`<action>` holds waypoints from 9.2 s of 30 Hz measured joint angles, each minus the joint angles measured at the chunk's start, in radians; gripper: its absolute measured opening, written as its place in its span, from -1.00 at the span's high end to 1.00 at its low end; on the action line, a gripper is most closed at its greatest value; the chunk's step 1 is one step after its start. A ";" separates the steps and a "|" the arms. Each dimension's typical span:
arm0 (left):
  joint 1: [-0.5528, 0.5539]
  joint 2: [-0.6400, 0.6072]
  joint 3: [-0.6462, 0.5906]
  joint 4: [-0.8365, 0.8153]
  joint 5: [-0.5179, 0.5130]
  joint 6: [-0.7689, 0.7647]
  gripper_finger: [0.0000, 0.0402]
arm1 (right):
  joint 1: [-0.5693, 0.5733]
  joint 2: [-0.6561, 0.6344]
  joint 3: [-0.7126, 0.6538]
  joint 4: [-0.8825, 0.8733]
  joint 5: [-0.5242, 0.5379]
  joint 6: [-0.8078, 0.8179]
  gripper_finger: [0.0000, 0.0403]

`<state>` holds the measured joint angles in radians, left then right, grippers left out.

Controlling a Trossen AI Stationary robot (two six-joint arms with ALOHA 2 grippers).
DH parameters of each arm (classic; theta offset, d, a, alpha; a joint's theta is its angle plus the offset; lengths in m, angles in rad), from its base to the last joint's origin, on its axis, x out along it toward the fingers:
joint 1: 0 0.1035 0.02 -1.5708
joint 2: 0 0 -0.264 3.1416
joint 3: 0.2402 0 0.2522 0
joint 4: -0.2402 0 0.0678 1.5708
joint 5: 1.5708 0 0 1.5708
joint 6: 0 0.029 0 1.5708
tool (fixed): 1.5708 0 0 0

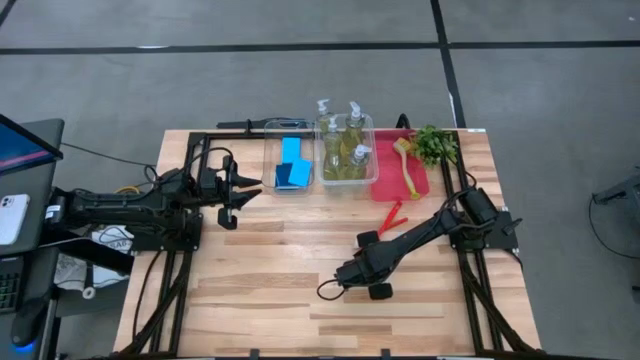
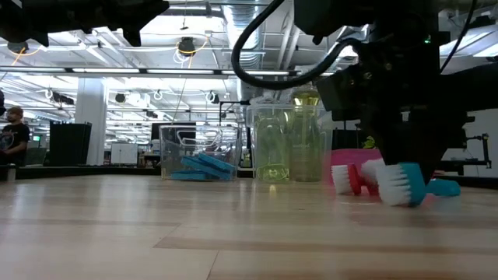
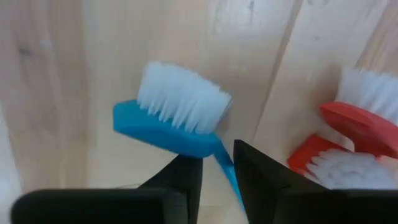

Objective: Pick & Place Kitchen Sink Supplies
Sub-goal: Put the blue dish brush into the red bin, then put the red dish brush into the red bin

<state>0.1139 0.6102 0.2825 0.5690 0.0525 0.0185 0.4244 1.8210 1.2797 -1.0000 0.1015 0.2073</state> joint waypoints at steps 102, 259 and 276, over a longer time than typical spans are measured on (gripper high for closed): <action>0.000 0.000 0.000 -0.004 0.000 0.000 0.48 | -0.912 -0.532 -0.082 -0.038 0.341 0.201 0.83; 0.000 0.008 0.000 0.000 0.000 0.003 0.48 | -0.316 -0.085 -0.236 0.249 0.116 -0.085 0.20; 0.000 0.008 0.000 0.000 0.000 0.003 0.48 | -0.271 -0.043 -0.241 0.323 0.074 -0.085 0.72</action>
<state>0.1143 0.6182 0.2829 0.5694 0.0528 0.0216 0.1538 1.7782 1.0386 -0.6772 0.1756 0.1226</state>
